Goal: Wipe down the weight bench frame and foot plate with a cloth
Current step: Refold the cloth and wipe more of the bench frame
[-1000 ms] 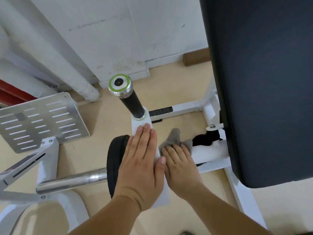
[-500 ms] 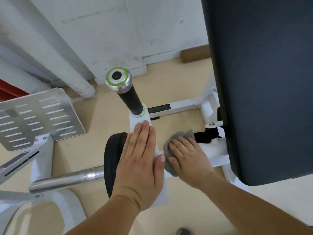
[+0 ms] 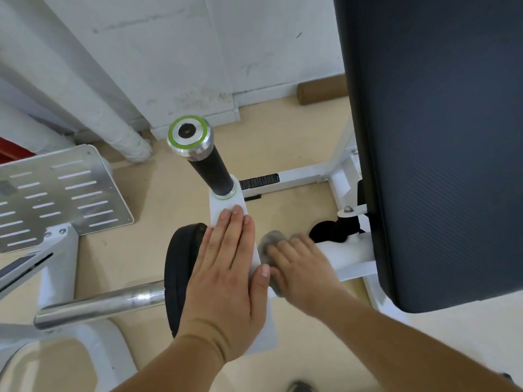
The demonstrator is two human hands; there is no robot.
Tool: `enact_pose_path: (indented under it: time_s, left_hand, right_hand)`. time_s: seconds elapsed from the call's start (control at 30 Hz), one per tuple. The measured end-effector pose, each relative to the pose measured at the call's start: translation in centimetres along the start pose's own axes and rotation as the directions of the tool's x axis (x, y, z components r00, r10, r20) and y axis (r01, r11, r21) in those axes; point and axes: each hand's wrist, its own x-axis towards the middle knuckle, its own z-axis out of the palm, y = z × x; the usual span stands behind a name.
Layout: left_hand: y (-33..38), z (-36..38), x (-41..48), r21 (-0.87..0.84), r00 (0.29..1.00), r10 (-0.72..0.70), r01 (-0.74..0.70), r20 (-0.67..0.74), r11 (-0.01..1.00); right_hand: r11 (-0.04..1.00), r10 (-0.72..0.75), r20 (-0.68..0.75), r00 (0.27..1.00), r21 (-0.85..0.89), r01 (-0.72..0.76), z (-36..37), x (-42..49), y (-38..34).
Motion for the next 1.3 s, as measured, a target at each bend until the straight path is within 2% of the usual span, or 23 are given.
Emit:
enact_pose_path:
  time_s: [0.07,0.13,0.2,0.27,0.37,0.43,0.6,0.7,0.83,0.9,1.0,1.13,1.23,1.3]
  left_hand:
    - [-0.1,0.0,0.0,-0.009,1.0,0.005,-0.005,-0.008,1.0]
    - [-0.1,0.0,0.0,-0.013,1.0,0.007,-0.007,-0.015,1.0]
    - [-0.1,0.1,0.0,-0.001,1.0,0.007,-0.007,-0.015,1.0]
    - [0.0,0.2,0.0,0.005,1.0,0.008,-0.008,-0.01,1.0]
    - [0.0,0.2,0.1,0.006,1.0,0.007,-0.007,-0.018,1.0]
    - [0.0,0.2,0.1,0.009,1.0,0.008,-0.008,-0.014,1.0]
    - [-0.1,0.2,0.0,0.014,1.0,0.005,-0.004,-0.004,1.0]
    - [0.0,0.0,0.1,0.03,1.0,0.0,0.0,0.012,1.0]
    - [0.2,-0.2,0.2,0.052,1.0,-0.008,0.007,0.029,0.999]
    - [0.3,-0.3,0.1,0.058,0.999,-0.011,0.009,0.041,0.998]
    - [0.1,-0.2,0.0,0.048,0.999,-0.015,0.013,0.037,0.999]
    - [0.1,0.0,0.0,0.03,1.0,-0.008,0.007,0.02,1.0]
    - [0.0,0.0,0.0,0.015,1.0,-0.006,0.006,0.016,1.0]
    - [0.0,0.1,0.1,0.036,1.0,-0.011,0.01,0.006,0.999]
  right_hand:
    - [0.985,0.12,0.074,0.99,-0.133,-0.11,-1.3,0.6,2.6]
    - [0.963,0.194,0.176,0.965,-0.22,-0.153,-2.5,1.7,3.7]
    - [0.962,0.23,0.219,0.948,-0.196,-0.188,-2.7,2.6,3.0]
    - [0.972,0.234,0.233,0.944,-0.082,-0.221,-1.7,2.8,1.3]
    - [0.992,0.12,0.122,0.985,0.025,-0.124,-0.1,1.3,-0.4]
    - [0.995,0.086,0.048,0.995,0.051,-0.089,-0.6,0.7,0.9]
    - [0.967,0.2,0.146,0.969,-0.186,-0.172,-3.0,0.5,3.8]
    - [0.966,0.253,0.128,0.959,-0.085,-0.243,-2.3,0.5,1.4]
    - [0.996,0.086,0.015,0.996,-0.001,-0.086,-0.9,-1.1,0.2]
    - [0.993,0.053,0.042,0.998,-0.107,-0.048,-1.4,-1.4,1.8]
    - [0.963,0.186,0.073,0.98,-0.211,-0.167,-1.8,-1.1,4.2]
    - [0.951,0.295,0.057,0.954,-0.113,-0.288,-1.0,-1.3,1.4]
    - [0.982,0.191,0.039,0.981,-0.018,-0.19,0.2,-1.6,-1.9]
    - [0.995,0.096,-0.005,0.995,-0.017,-0.096,0.6,-1.6,-1.8]
